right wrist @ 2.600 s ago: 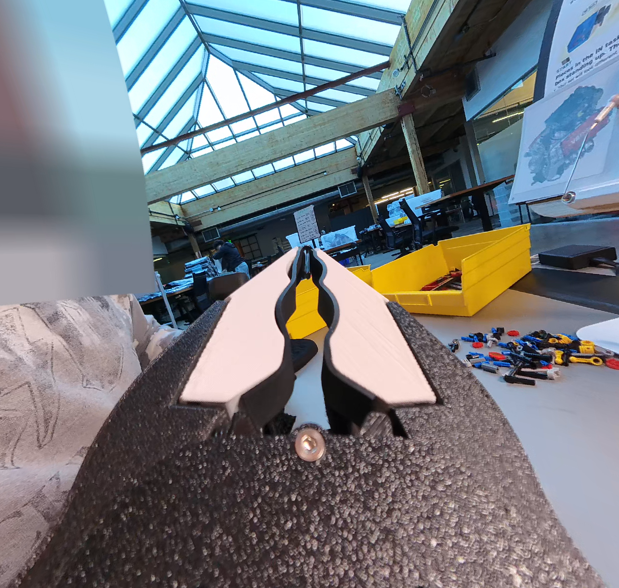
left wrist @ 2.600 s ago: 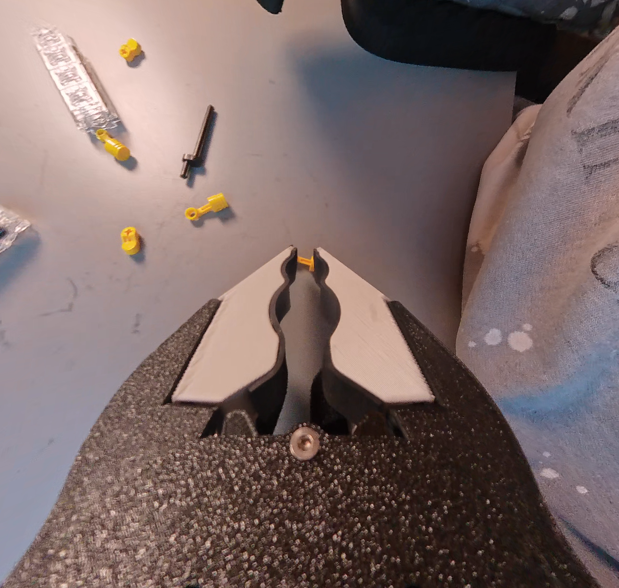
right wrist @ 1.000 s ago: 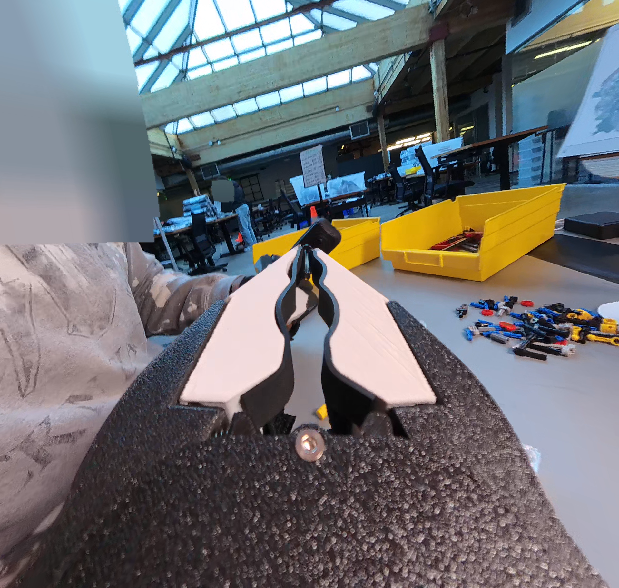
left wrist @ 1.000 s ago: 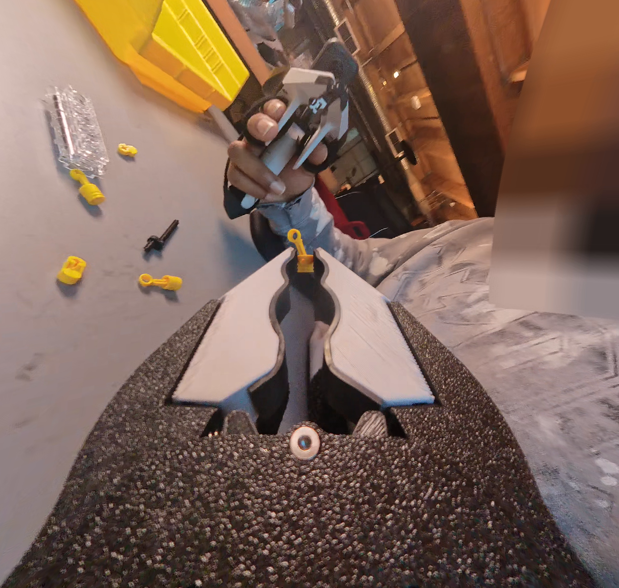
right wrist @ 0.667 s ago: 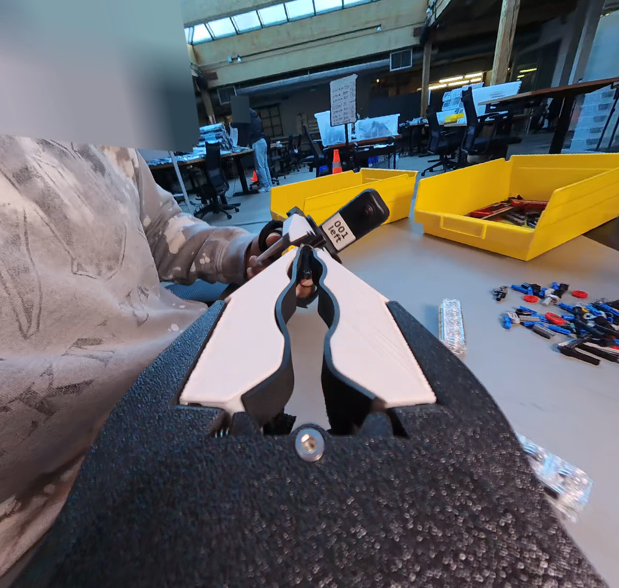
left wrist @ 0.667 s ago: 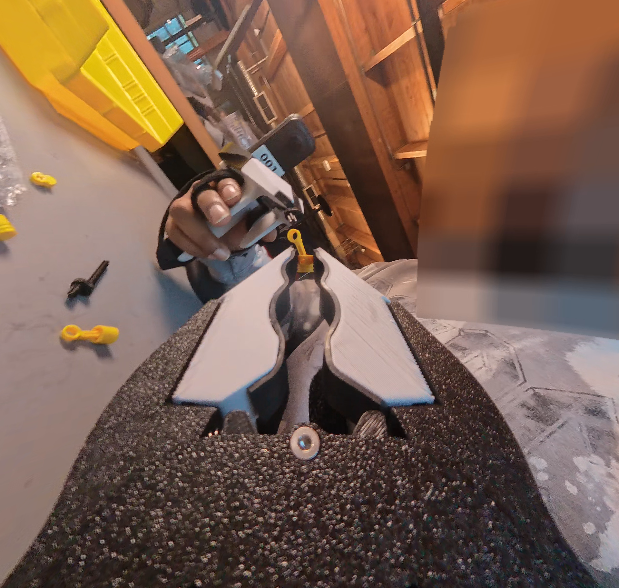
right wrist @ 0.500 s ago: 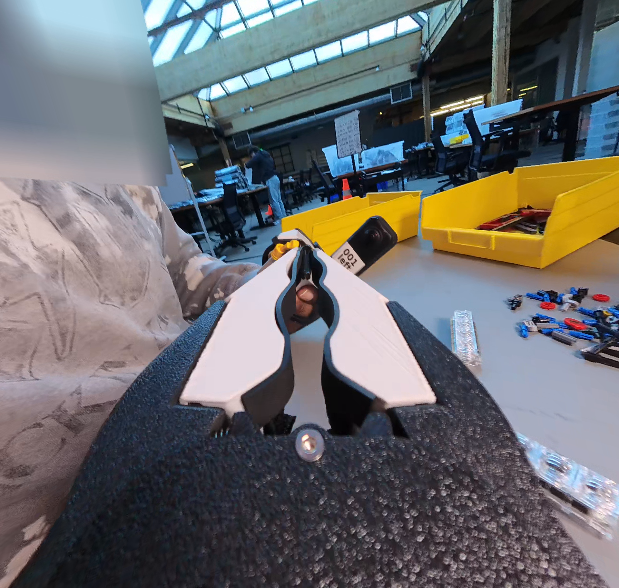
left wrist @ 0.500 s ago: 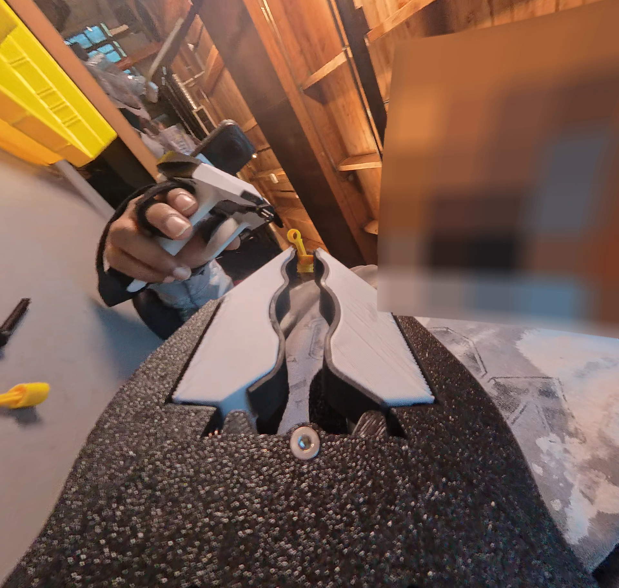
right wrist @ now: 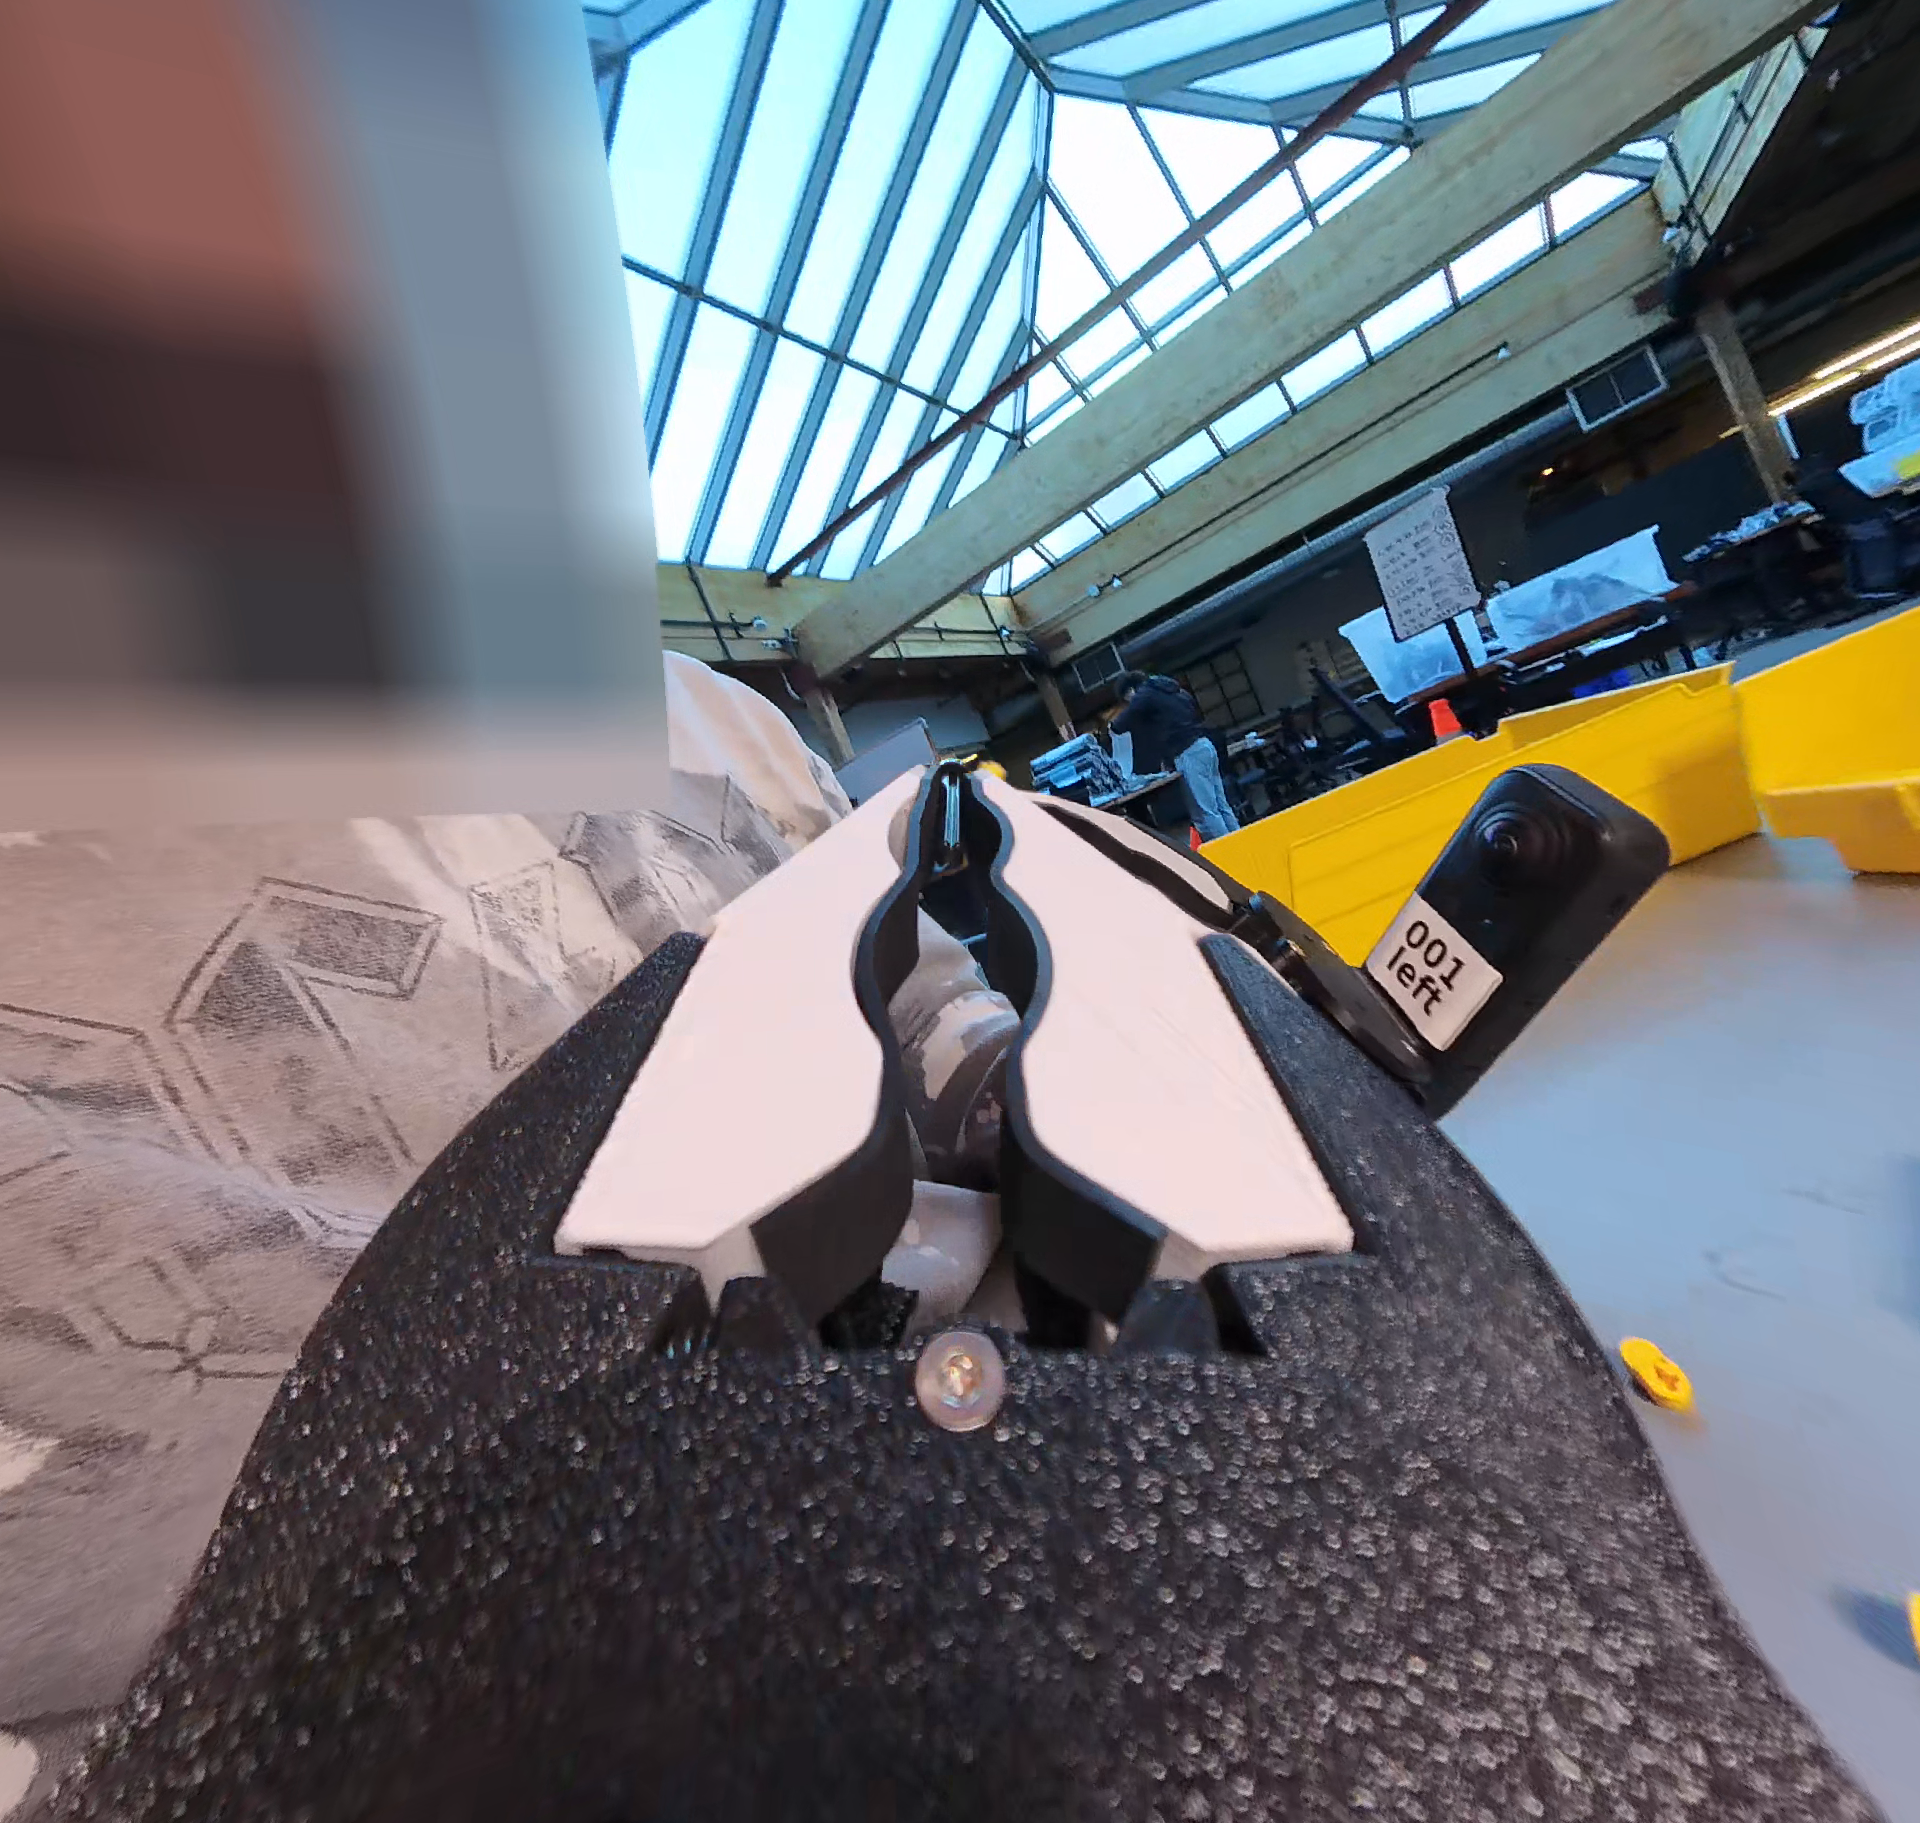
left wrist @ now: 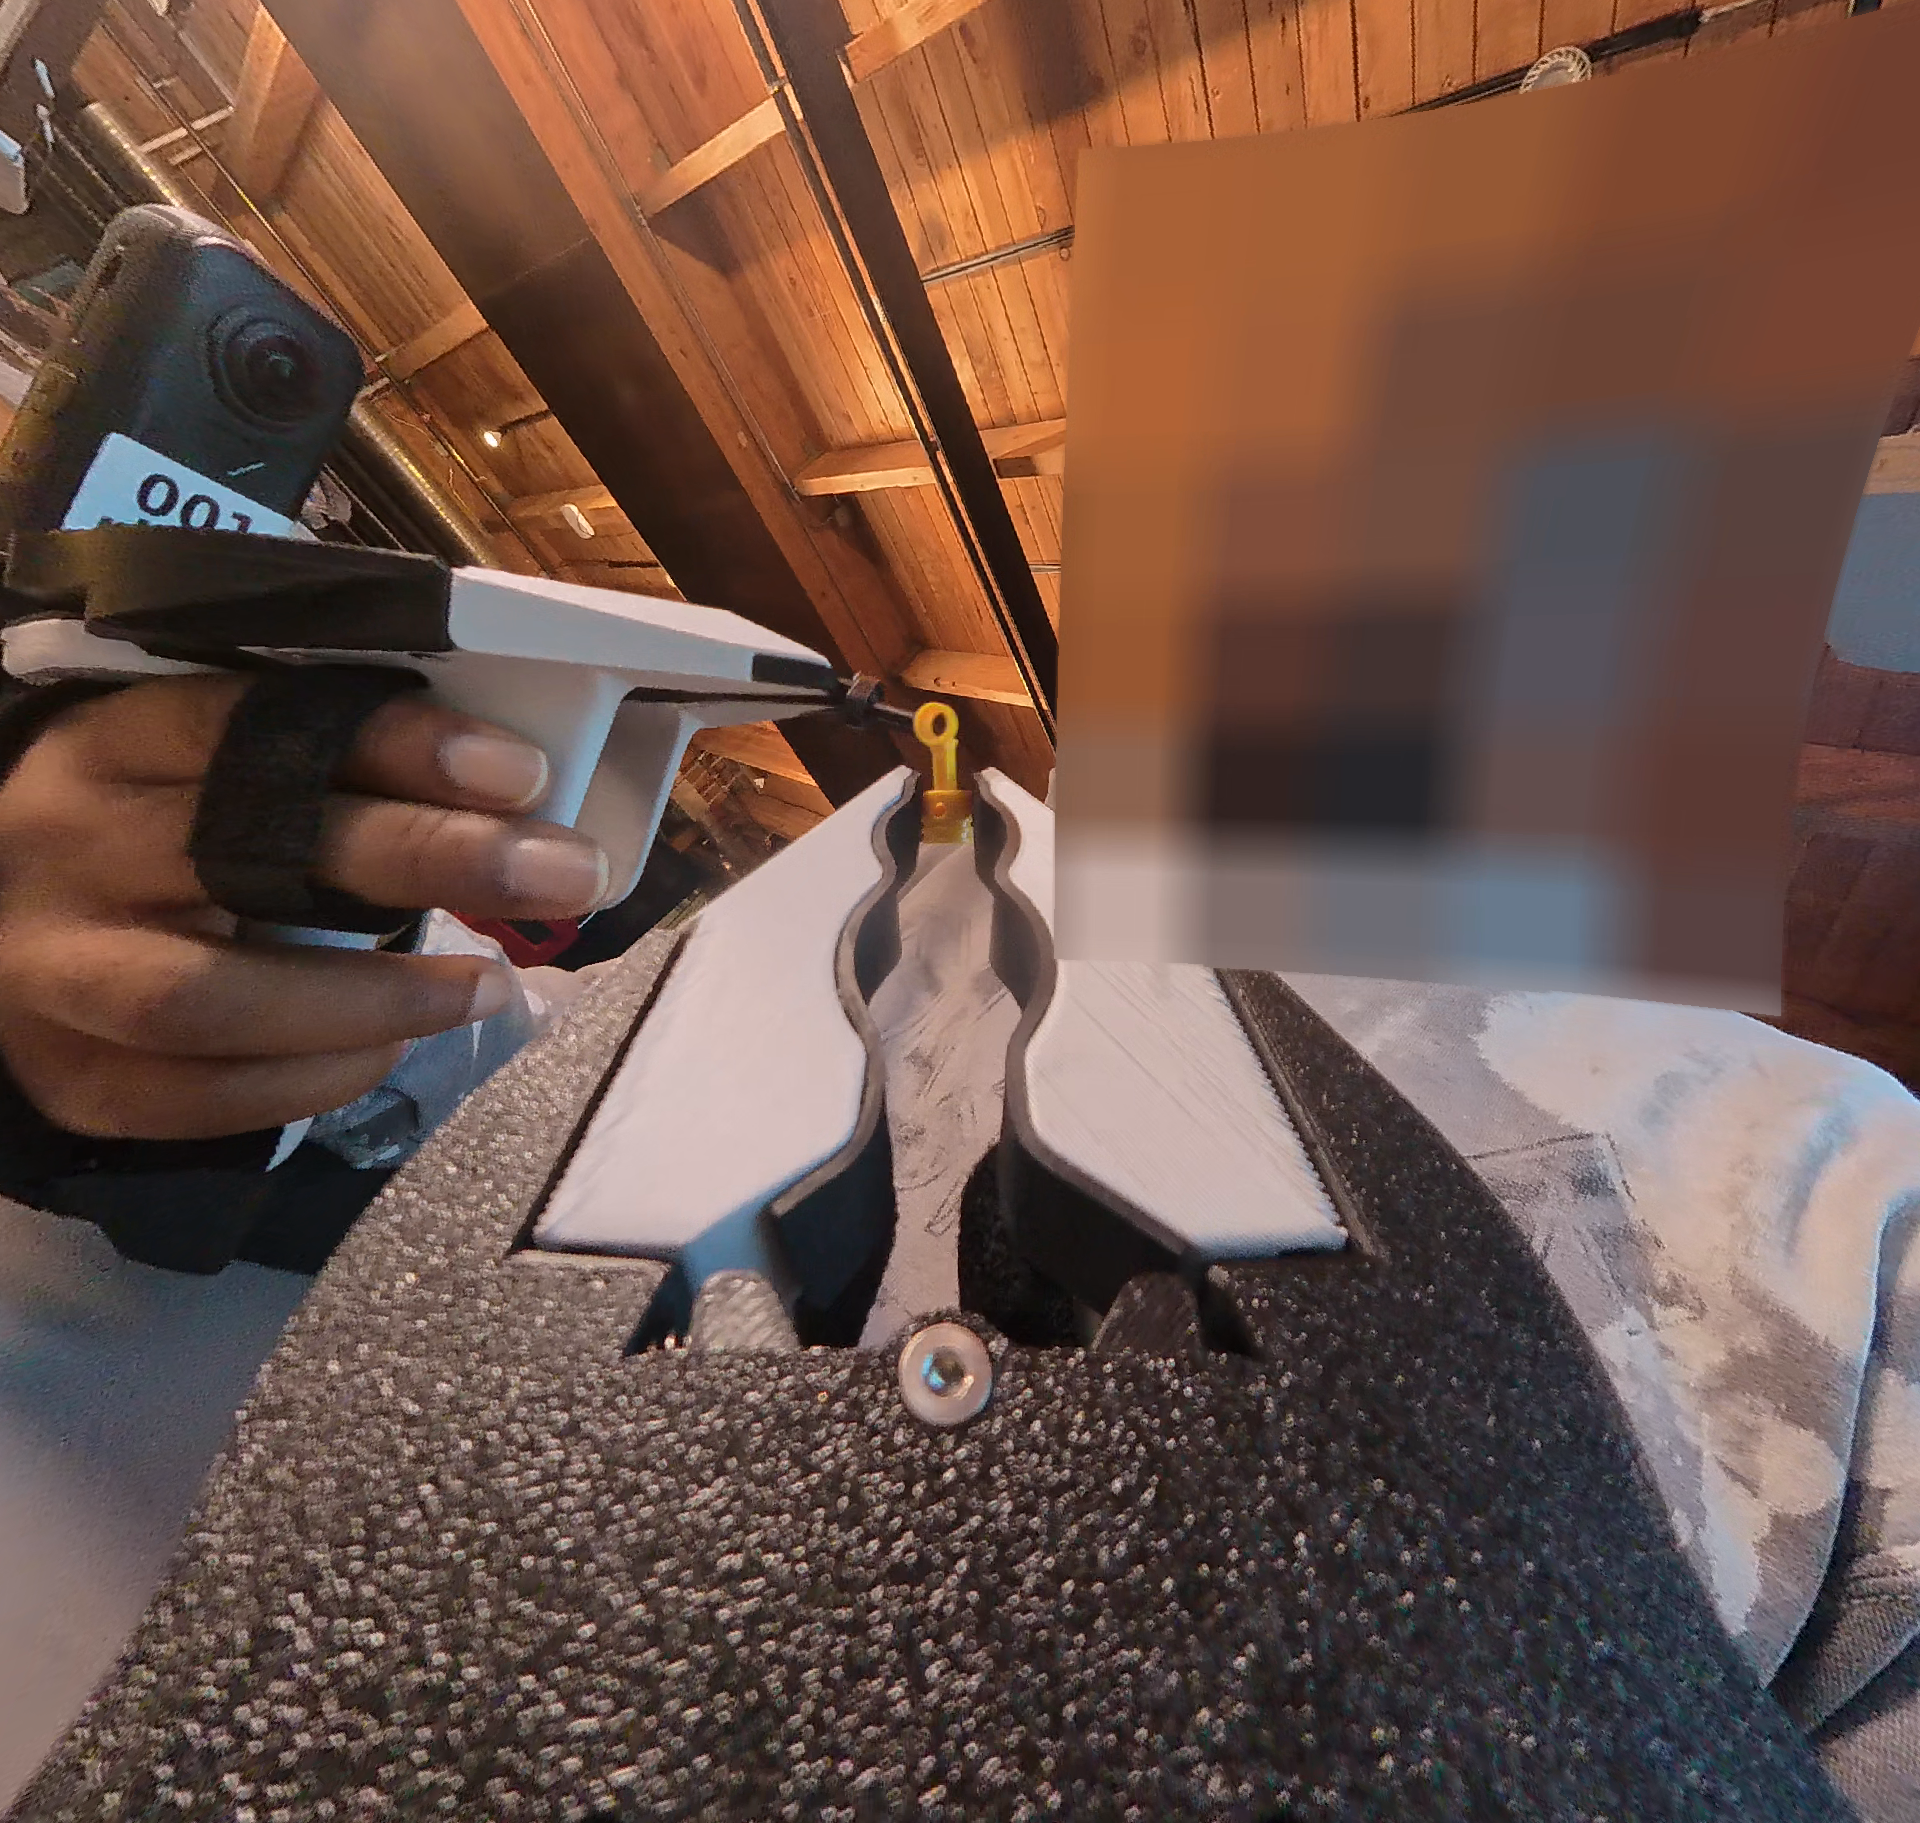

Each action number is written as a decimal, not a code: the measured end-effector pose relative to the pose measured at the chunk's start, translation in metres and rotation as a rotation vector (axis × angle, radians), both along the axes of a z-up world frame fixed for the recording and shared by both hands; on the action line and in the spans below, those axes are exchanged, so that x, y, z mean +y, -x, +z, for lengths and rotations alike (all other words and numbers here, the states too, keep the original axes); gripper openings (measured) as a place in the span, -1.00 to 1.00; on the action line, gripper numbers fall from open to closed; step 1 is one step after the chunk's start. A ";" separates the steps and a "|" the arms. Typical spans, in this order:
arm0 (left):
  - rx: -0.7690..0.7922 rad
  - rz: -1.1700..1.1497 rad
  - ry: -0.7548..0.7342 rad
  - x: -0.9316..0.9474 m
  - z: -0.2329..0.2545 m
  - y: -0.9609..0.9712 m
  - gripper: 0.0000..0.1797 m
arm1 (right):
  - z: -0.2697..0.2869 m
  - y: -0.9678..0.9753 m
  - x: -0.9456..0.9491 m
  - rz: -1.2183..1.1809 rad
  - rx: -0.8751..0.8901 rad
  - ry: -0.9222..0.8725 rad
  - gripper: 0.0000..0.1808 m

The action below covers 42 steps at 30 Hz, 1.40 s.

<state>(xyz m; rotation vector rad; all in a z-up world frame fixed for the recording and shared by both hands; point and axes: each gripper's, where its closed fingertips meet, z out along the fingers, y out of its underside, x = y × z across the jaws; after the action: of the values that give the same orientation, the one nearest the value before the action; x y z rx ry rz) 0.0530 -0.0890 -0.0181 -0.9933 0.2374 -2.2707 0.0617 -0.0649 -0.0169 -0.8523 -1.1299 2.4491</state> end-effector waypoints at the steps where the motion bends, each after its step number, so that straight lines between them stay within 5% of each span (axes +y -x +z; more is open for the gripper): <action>1: -0.002 -0.003 0.001 0.000 0.000 -0.001 -0.93 | 0.001 -0.001 0.001 0.002 0.002 0.010 -0.97; 14: 0.108 0.067 -0.016 0.010 -0.009 -0.004 -0.92 | -0.004 0.004 0.011 -0.034 -0.026 0.028 -0.97; 16: 0.299 0.137 -0.032 0.017 -0.027 -0.008 -0.93 | -0.004 0.005 0.019 -0.092 -0.034 0.011 -0.97; 23: 1.370 0.267 -0.128 0.016 -0.145 0.024 -0.92 | -0.014 0.009 0.053 -0.377 -0.127 -0.189 -0.97; 29: 1.749 0.301 -0.175 0.012 -0.179 0.064 -0.92 | -0.021 0.014 0.053 -0.397 -0.158 -0.214 -0.97; 37: 1.803 0.289 -0.198 0.008 -0.184 0.066 -0.92 | -0.025 0.016 0.048 -0.394 -0.173 -0.256 -0.97; 42: 1.657 0.257 -0.151 -0.002 -0.172 0.056 -0.85 | -0.025 0.015 0.048 -0.388 -0.173 -0.251 -0.96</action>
<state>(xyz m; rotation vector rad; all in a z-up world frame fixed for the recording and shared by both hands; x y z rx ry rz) -0.0032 -0.0910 -0.1899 -2.3570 0.8350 -0.6890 0.0466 -0.0166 -0.0419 -1.1003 -1.1706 1.9065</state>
